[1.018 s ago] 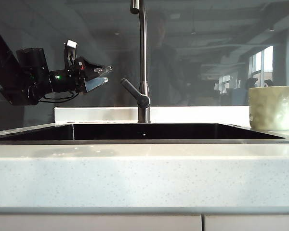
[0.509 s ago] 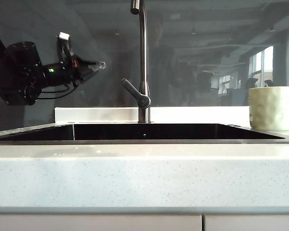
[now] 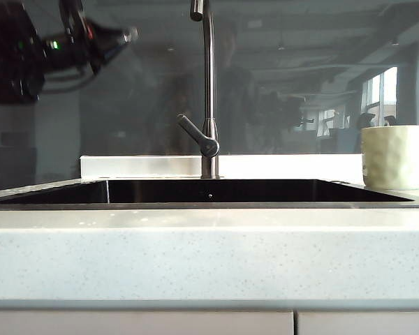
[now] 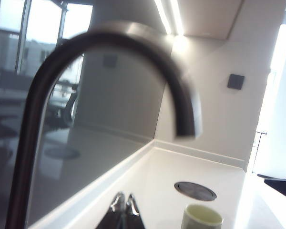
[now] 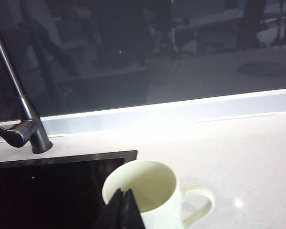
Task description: Pick up the mug next to the sink, go to the faucet to get some water, pour the water into the sink, and finally put the mug back to its place.
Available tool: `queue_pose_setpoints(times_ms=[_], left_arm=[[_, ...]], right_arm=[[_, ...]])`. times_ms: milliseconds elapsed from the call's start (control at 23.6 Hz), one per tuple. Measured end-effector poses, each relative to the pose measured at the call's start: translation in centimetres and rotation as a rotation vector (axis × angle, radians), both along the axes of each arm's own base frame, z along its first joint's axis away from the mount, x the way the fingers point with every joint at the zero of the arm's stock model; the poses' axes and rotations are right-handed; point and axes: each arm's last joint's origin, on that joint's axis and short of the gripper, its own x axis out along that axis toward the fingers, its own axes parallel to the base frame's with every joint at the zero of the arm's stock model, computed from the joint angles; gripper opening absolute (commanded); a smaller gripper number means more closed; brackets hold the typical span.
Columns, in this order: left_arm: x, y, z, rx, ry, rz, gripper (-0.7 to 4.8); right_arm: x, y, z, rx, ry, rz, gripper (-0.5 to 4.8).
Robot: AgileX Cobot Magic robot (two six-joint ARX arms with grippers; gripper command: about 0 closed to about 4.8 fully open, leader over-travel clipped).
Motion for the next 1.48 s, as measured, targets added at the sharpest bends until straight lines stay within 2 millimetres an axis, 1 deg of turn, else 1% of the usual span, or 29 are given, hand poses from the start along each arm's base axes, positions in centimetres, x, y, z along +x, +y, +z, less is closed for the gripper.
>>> queue_pose_setpoints(times_ms=[85,127,255,509,679,721,764,891,933,976,1018,1061,1145,1188,1315,1400,1485], left_arm=[[-0.8,0.0,1.7,0.002,-0.038,-0.001,-0.01],[-1.7,0.0,3.4,0.002,-0.074,-0.001,-0.01],[-3.2,0.4,5.9,0.004,-0.131,0.007,0.0],[-5.9,0.7,10.0,0.013,-0.233,0.027,0.0],[-7.5,1.2,12.3,0.031,-0.218,0.093,-0.01],[-8.2,1.4,13.0,0.028,-0.182,0.175,-0.02],[-9.0,1.5,13.8,0.033,-0.148,0.299,-0.02],[-11.4,1.5,16.0,0.09,-0.139,0.625,-0.03],[-12.6,1.1,16.7,0.143,-0.14,0.745,-0.03],[-14.6,0.5,17.4,0.261,-0.097,0.896,-0.03],[-15.5,0.1,17.5,0.312,-0.076,0.923,-0.04],[-16.4,-0.2,17.4,0.365,-0.032,0.914,-0.04],[-17.6,-0.1,17.3,0.398,0.025,0.896,-0.04],[-19.2,-0.3,17.8,0.414,0.049,0.865,-0.04],[-22.3,-1.1,19.4,0.398,0.001,0.795,-0.03],[-23.7,-1.2,20.3,0.383,-0.041,0.756,-0.03],[-23.9,-1.0,20.5,0.379,-0.052,0.755,-0.03]], right_arm=[[-0.1,0.0,0.1,0.0,-0.006,0.001,-0.09],[-0.2,0.0,0.1,0.0,-0.007,0.0,-0.09],[-0.1,0.0,0.0,0.001,0.002,0.0,-0.09],[-0.1,0.0,0.0,0.001,0.002,0.0,-0.09],[-0.1,0.0,0.0,0.001,0.002,-0.002,-0.09],[-0.1,0.0,0.0,0.001,0.002,-0.001,-0.09],[-0.1,0.0,0.0,0.001,0.002,0.0,-0.09],[-0.1,0.0,0.0,0.001,0.002,-0.001,-0.09],[-0.1,0.0,0.0,0.001,0.003,-0.001,-0.09],[-0.1,0.0,0.0,0.001,0.002,-0.002,-0.09],[-0.1,0.0,0.0,0.001,0.003,-0.001,-0.09],[-0.1,0.0,0.0,0.001,0.002,-0.001,-0.09],[-0.1,0.0,0.0,0.0,0.002,-0.002,-0.09],[-0.1,0.0,0.0,0.0,0.003,-0.001,-0.09],[-0.1,0.0,0.0,0.001,0.005,-0.001,-0.09],[-0.1,0.0,0.0,0.001,0.005,-0.002,-0.09],[-0.1,0.0,0.0,0.001,0.005,-0.002,-0.09]])
